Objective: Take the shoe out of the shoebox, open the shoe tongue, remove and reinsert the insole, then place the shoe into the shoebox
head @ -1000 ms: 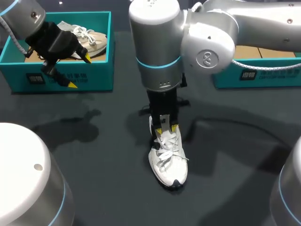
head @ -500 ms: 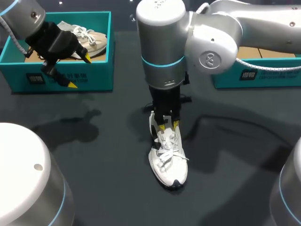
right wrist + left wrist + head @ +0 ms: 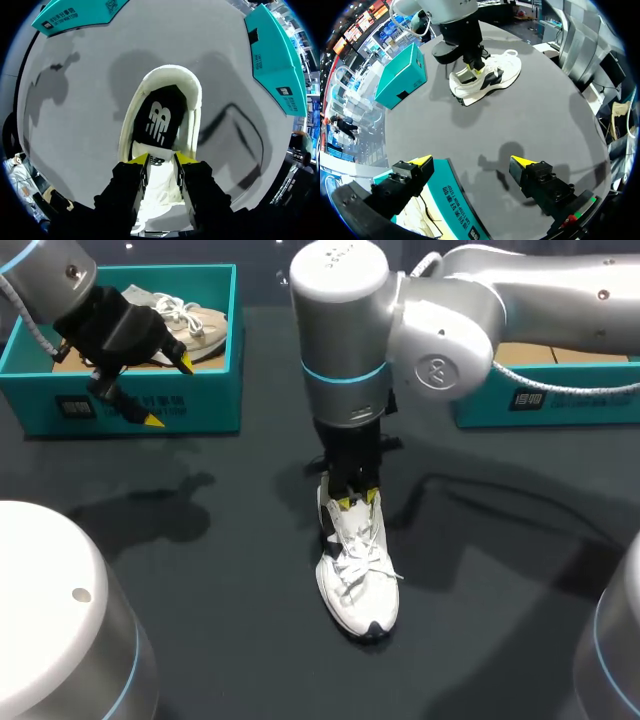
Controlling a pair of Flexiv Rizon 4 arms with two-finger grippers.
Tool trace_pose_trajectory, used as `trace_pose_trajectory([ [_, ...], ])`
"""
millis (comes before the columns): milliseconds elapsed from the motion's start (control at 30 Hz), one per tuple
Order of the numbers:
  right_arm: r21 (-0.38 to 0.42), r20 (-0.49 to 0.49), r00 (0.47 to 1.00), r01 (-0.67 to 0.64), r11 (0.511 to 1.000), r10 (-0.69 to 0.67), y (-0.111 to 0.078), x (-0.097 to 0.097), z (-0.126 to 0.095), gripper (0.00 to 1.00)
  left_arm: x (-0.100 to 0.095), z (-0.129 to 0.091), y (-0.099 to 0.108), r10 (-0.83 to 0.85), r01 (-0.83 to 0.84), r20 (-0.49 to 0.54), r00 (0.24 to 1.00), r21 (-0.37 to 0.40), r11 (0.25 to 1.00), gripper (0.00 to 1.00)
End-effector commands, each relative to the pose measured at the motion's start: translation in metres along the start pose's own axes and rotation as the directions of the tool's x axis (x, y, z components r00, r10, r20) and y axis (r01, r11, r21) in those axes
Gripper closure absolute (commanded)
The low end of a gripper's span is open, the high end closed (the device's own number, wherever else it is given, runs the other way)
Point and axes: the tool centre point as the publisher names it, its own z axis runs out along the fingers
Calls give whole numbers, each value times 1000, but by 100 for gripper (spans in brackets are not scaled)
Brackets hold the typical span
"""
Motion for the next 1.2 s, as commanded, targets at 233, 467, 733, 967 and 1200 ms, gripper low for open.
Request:
trace_pose_trajectory([
  [233,-28,174,968,190,981,-182,6,3,-64,57,1,0,-1,1,-1,0,1000,-4,1000,0],
  [467,-49,281,802,560,827,-527,26,-2,-85,53,1,0,-1,1,-1,0,1000,-4,1000,0],
  [733,-212,332,687,722,658,-647,29,-16,-87,0,1,0,-1,1,-1,0,1000,-4,1000,0],
  [967,-212,332,687,722,658,-647,29,-16,-87,0,1,0,-1,1,-1,0,1000,-4,1000,0],
  [1200,-121,345,569,816,566,-746,45,-10,-87,0,1,0,-1,1,-1,0,1000,-4,1000,0],
])
